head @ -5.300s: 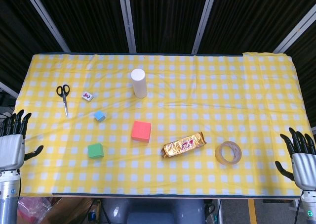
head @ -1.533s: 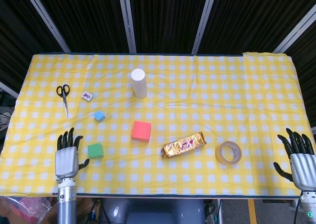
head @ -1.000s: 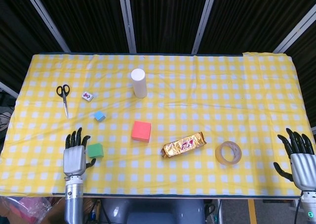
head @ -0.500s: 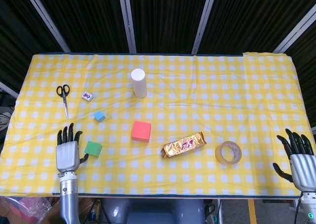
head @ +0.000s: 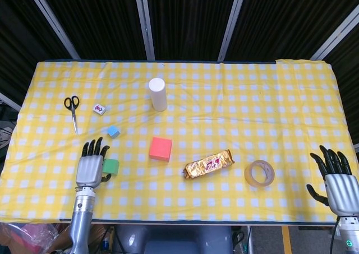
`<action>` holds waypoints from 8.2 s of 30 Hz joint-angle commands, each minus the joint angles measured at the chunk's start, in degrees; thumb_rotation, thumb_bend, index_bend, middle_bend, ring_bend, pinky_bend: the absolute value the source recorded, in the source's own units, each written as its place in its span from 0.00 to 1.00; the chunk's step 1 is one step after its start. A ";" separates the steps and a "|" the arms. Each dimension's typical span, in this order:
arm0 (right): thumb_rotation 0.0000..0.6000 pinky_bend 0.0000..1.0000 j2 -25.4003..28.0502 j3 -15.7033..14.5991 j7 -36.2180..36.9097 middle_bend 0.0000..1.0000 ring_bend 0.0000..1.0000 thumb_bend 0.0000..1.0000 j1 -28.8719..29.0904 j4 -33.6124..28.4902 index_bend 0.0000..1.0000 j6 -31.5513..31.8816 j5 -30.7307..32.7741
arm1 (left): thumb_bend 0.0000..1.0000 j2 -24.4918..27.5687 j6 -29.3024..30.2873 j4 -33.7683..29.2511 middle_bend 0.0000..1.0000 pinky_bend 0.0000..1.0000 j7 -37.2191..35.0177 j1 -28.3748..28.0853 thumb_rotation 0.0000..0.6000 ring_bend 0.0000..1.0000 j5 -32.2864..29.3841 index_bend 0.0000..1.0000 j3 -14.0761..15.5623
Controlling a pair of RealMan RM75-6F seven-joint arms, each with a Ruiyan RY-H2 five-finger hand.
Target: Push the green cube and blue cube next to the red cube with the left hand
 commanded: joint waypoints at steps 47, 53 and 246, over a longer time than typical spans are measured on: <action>1.00 0.00 0.23 -0.14 0.14 0.00 0.00 0.32 0.25 -0.12 0.16 0.27 -0.59 | 0.22 -2.87 5.94 1.80 0.00 0.00 8.68 -4.06 1.00 0.00 -3.05 0.34 2.33; 1.00 0.00 0.11 -0.26 0.14 0.00 0.00 0.32 0.33 -0.10 0.16 0.06 -0.64 | 0.24 -3.34 6.39 2.90 0.00 0.00 7.96 -4.13 1.00 0.00 -2.92 0.35 2.20; 1.00 0.00 1.73 -0.66 1.52 0.00 0.00 0.32 0.76 -2.13 0.16 -1.51 0.47 | 0.45 -9.84 -0.98 7.87 0.00 0.00 14.94 -22.03 1.00 0.00 -12.41 0.41 -7.90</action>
